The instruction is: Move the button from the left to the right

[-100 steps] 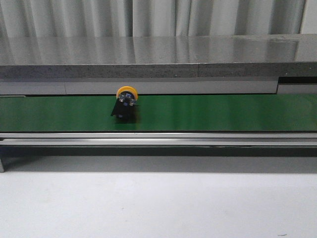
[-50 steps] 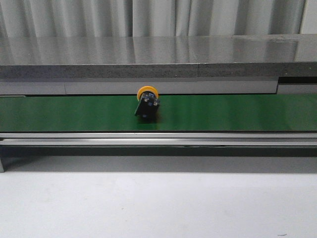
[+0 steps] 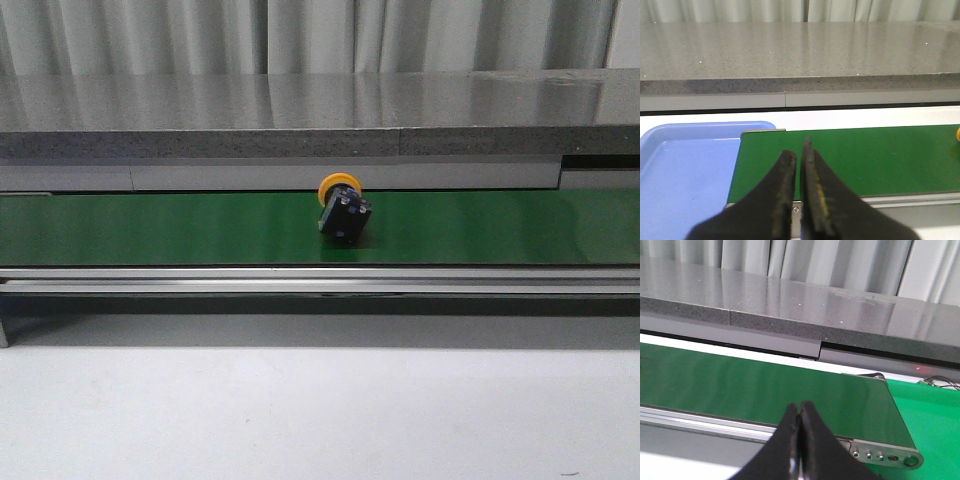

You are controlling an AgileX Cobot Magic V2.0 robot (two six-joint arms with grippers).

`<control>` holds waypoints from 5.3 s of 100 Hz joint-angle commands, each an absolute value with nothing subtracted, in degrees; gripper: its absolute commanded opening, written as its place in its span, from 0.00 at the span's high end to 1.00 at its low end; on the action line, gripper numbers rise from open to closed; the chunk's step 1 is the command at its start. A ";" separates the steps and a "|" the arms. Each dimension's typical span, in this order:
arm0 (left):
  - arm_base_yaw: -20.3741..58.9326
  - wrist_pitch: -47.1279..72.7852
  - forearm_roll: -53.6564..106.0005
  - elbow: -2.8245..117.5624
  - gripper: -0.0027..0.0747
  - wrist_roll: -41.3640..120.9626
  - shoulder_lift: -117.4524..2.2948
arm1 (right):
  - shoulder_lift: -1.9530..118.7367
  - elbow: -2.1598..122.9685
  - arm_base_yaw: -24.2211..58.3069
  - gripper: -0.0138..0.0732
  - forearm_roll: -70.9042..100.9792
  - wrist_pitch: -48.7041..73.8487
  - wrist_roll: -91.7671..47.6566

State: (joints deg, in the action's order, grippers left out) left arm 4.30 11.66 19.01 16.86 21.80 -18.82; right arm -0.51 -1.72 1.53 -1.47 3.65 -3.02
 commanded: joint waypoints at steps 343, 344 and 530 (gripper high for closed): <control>4.73 6.82 19.82 18.46 0.96 21.76 -19.14 | 86.96 57.62 1.37 0.58 10.75 29.23 -3.05; 4.73 6.82 19.82 18.46 0.96 21.76 -19.14 | 86.96 57.62 1.37 0.58 10.70 29.23 -3.05; 4.73 6.82 19.82 18.46 0.96 21.76 -19.14 | 99.92 74.63 -25.53 0.58 0.89 37.66 -16.75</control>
